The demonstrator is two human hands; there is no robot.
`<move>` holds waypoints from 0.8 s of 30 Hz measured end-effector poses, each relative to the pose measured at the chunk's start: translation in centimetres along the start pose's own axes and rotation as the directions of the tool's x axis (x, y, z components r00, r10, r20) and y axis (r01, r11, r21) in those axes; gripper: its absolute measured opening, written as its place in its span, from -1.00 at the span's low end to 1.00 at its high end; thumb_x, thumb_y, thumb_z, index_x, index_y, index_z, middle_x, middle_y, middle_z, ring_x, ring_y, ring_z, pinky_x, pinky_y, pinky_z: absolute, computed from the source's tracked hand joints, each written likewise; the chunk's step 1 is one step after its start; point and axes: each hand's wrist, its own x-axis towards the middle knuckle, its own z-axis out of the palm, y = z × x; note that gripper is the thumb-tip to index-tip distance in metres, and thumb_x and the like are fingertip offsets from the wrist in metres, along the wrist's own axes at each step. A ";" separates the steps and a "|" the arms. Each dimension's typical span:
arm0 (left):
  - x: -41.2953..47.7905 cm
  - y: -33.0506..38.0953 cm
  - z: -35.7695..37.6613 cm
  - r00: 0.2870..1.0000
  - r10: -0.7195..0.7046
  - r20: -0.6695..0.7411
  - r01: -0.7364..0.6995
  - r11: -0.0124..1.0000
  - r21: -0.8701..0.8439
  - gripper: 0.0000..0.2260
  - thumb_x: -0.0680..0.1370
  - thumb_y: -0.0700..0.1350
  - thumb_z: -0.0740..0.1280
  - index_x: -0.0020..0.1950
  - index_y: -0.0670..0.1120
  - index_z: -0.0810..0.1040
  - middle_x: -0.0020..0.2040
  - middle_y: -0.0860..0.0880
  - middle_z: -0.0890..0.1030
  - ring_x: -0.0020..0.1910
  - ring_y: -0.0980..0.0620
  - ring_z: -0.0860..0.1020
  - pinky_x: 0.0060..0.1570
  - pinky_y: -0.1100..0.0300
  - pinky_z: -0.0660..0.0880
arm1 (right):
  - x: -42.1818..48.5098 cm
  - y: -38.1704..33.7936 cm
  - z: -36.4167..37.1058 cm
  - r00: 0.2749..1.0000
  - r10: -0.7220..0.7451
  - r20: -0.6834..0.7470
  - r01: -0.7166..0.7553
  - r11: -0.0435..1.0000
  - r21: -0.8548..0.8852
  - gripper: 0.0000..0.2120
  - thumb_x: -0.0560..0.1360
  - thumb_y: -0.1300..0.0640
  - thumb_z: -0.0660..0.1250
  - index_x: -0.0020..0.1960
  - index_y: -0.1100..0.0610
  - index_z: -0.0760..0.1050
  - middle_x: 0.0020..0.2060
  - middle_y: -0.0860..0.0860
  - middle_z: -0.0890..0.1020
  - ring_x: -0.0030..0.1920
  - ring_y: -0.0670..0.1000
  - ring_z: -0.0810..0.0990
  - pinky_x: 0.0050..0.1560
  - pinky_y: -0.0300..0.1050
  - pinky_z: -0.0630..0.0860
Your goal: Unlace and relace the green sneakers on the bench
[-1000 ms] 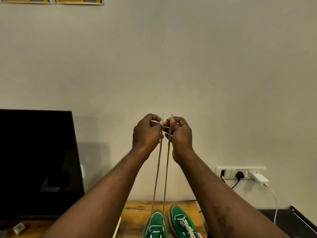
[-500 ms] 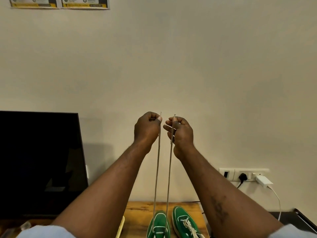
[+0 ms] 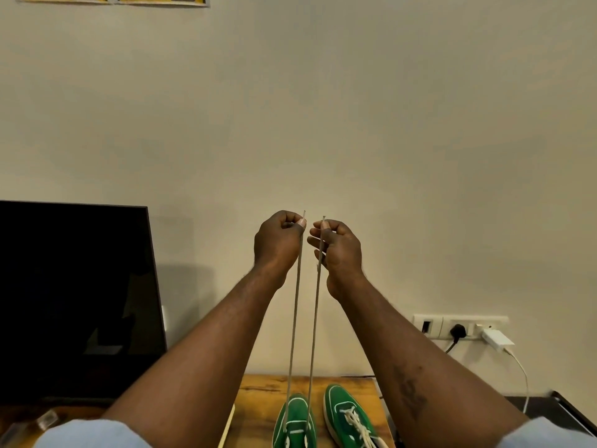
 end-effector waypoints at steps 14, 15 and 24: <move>0.6 -1.2 -0.1 1.000 -0.009 0.004 0.009 1.000 0.004 -0.91 0.65 -0.08 0.37 -0.01 0.04 0.66 -0.05 0.09 0.67 0.01 0.08 0.62 0.13 -0.15 0.64 | 1.0 0.9 -0.2 1.000 -0.010 0.007 0.011 1.000 -0.025 -0.80 0.72 0.09 0.24 0.12 0.08 0.65 0.07 0.06 0.72 0.11 0.03 0.71 0.18 0.02 0.58; 0.6 -1.3 -0.2 1.000 -0.012 0.002 0.012 1.000 0.006 -0.91 0.66 -0.08 0.37 -0.01 0.04 0.66 -0.05 0.09 0.67 0.01 0.08 0.62 0.14 -0.15 0.64 | 1.1 0.9 -0.2 1.000 -0.011 0.004 0.011 1.000 -0.028 -0.80 0.72 0.09 0.25 0.11 0.08 0.65 0.07 0.06 0.72 0.11 0.02 0.71 0.18 0.02 0.58; 1.2 -2.1 0.1 1.000 -0.018 0.001 0.018 1.000 0.019 -0.89 0.66 -0.10 0.36 -0.03 0.06 0.65 -0.06 0.09 0.66 0.00 0.07 0.61 0.13 -0.15 0.65 | 1.9 1.9 -0.4 1.000 0.003 -0.012 -0.004 0.999 -0.053 -0.80 0.72 0.11 0.24 0.13 0.08 0.65 0.05 0.05 0.73 0.10 0.01 0.72 0.13 -0.02 0.58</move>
